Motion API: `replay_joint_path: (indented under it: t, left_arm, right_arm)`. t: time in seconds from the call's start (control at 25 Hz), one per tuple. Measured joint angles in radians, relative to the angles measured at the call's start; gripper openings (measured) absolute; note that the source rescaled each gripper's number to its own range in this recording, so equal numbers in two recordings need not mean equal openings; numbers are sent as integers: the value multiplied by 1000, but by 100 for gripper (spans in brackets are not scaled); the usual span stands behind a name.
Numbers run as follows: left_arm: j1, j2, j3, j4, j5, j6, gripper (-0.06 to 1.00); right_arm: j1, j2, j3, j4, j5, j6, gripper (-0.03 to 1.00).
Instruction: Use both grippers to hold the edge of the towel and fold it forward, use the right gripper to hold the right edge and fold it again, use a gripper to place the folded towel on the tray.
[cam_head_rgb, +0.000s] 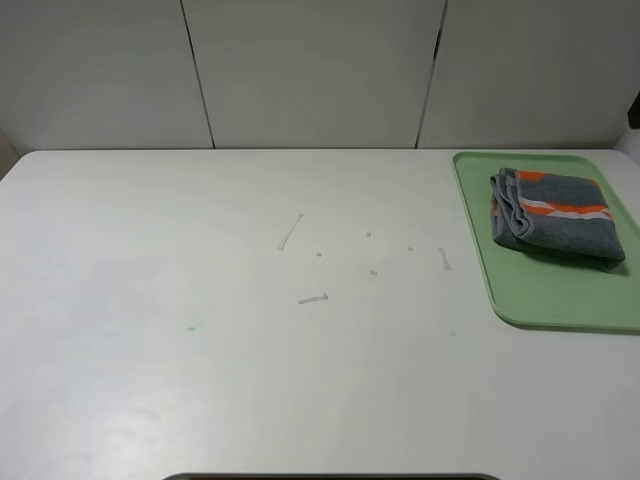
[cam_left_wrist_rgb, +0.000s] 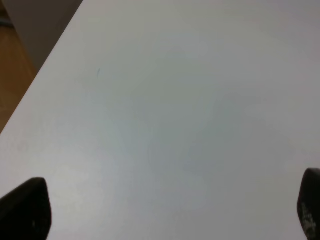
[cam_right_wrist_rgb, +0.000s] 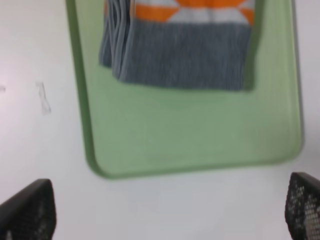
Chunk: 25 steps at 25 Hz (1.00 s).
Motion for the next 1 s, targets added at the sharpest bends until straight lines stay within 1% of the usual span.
replay_joint_path:
  t: [0.4,0.76,0.88,1.0]
  left_arm:
    - [0,0,0,0,0,0,100]
    - [0,0,0,0,0,0,100]
    - [0,0,0,0,0,0,100]
    - [0,0,0,0,0,0,100]
  right_arm:
    - [0,-318,310,0,0,0,100]
    - [0,-636,506,0,3,0,100]
    - [0,-759,549,0,-15,0,100]
    - [0,-904,592,0,-64,0,100]
